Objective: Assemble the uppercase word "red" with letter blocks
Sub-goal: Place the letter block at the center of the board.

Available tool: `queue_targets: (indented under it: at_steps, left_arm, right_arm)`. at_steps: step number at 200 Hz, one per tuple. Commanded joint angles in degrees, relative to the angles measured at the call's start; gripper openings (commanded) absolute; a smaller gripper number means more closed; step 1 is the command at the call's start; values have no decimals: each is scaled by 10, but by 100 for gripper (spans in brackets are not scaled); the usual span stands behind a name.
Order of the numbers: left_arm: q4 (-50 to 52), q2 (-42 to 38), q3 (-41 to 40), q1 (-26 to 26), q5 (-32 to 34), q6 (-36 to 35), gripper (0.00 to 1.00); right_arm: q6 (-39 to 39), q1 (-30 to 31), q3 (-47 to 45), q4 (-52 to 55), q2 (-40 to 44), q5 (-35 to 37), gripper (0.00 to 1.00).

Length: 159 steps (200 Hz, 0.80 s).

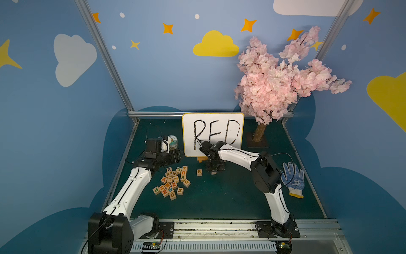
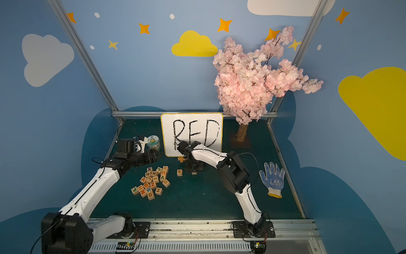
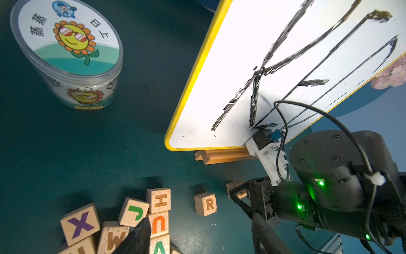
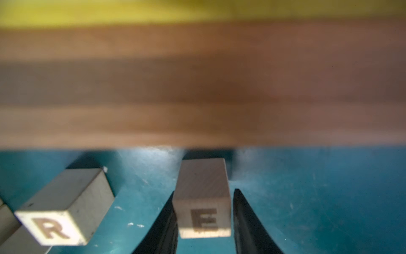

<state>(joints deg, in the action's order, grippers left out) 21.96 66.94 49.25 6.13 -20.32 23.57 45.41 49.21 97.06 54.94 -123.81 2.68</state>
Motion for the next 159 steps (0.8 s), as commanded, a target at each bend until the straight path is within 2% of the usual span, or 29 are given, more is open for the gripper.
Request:
queue_targets:
  at_steps: [1, 115, 137, 159]
  left_arm:
    - [3, -13, -1, 2, 5, -9, 71]
    - [3, -17, -2, 1, 7, -10, 71]
    - [4, -18, -1, 1, 8, -10, 71]
    - [5, -20, -1, 0, 12, -12, 71]
  right_arm:
    - [12, -4, -7, -4, 24, -19, 40]
    - [26, -8, -13, -11, 25, -39, 36]
    - [14, -6, -9, -7, 29, -36, 40]
    - [-7, -2, 7, 11, 37, -20, 49]
